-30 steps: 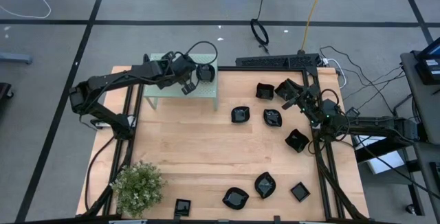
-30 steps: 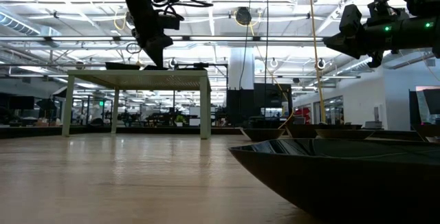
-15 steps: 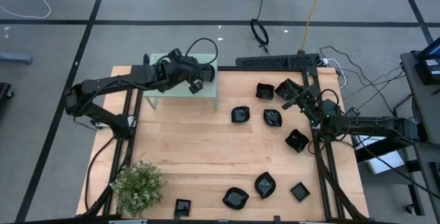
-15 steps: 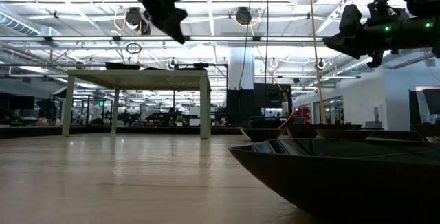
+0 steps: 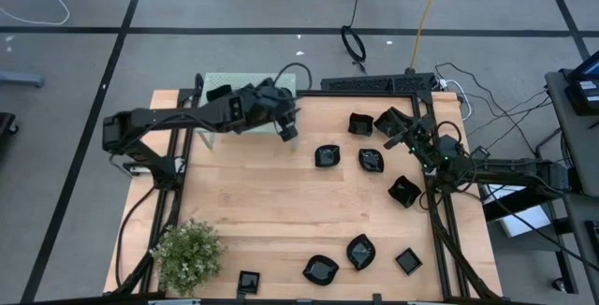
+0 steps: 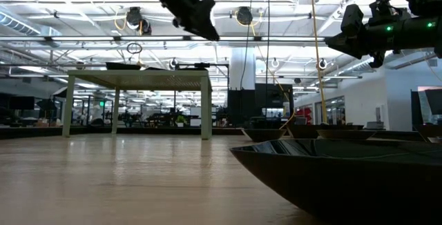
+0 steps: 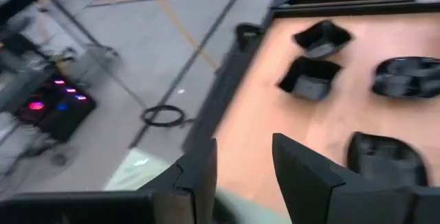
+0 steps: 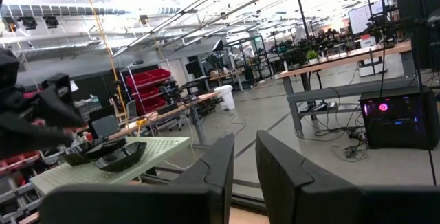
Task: Pick & Place Mini shaped plates
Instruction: Stack the left square plate on top of the square plate on the shelf
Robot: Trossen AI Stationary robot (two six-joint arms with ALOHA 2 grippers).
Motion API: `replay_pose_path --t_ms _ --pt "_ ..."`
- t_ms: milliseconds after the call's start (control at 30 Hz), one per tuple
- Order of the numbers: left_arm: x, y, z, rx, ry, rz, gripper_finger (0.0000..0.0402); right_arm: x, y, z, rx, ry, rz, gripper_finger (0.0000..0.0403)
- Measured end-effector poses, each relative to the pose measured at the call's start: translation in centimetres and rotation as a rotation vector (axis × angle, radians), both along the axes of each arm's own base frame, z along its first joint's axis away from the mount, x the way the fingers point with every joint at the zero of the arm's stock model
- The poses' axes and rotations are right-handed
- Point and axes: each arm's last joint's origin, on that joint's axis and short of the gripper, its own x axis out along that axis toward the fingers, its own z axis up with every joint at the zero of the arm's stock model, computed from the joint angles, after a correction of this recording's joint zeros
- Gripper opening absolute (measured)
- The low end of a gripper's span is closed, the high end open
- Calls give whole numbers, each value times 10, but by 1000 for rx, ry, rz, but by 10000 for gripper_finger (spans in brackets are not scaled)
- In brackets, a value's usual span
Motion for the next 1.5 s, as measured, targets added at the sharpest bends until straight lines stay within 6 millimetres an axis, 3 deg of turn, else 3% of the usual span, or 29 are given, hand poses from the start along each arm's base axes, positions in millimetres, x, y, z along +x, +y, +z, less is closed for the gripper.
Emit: replay_pose_path --t_ms 200,367,633,1033,1233,1500 --pt "25 -7 -17 -84 -23 -68 145 0 0 0 0 -1 0 52" --pt "31 -17 -13 -101 -31 -94 145 0 0 0 0 0 0 52" --pt "16 -41 -18 -403 31 -40 145 0 0 0 0 0 0 52" --pt "0 -101 -40 -813 310 -77 145 0 0 0 0 0 0 52" --pt "-14 -144 -46 -870 483 -136 145 0 0 0 0 0 0 52" --pt "-43 -234 -50 -783 636 -359 145 0 0 0 0 0 0 52"
